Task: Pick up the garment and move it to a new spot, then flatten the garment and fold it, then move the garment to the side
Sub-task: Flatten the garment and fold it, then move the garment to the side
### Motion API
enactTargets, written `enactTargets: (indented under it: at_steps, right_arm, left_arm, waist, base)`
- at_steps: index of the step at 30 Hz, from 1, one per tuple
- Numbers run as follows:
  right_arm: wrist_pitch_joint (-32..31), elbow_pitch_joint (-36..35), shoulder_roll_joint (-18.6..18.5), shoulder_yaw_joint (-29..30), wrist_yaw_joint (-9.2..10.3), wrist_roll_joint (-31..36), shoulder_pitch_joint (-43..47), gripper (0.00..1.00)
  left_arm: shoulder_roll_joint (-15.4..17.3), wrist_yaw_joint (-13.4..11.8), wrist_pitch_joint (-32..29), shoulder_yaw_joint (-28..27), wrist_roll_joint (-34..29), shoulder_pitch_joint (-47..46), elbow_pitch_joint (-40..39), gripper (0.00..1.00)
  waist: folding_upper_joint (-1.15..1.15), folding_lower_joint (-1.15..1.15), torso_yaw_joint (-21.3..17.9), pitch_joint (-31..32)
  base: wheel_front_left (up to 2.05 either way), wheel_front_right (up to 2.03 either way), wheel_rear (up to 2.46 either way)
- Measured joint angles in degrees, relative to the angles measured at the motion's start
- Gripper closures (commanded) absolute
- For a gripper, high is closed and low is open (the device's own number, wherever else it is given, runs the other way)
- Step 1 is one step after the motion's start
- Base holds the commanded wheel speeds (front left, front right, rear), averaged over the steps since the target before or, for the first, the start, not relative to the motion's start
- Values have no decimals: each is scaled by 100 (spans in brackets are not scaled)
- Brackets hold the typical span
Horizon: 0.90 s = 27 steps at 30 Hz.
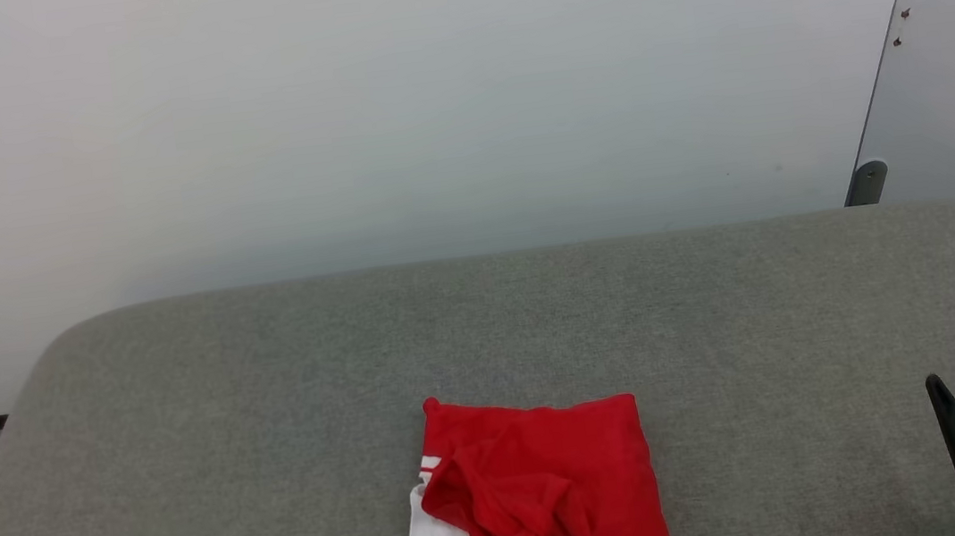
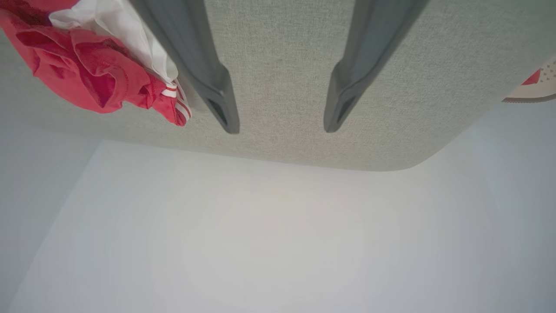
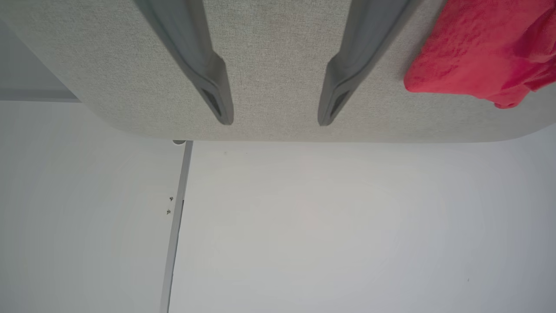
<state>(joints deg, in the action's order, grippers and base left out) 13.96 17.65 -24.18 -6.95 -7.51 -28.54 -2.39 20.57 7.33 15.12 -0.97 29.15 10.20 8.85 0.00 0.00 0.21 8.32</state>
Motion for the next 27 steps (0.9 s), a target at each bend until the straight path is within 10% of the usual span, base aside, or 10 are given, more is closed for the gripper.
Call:
enactTargets:
  at_steps: [27]
  right_arm:
    - [-478, -279, 515, -42, 0, 241, 286, 0]
  left_arm:
    - [-20, 1, 0, -167, -137, -146, 234, 0]
  waist:
    - [0, 0, 527, -20]
  base:
    - [0, 0, 0]
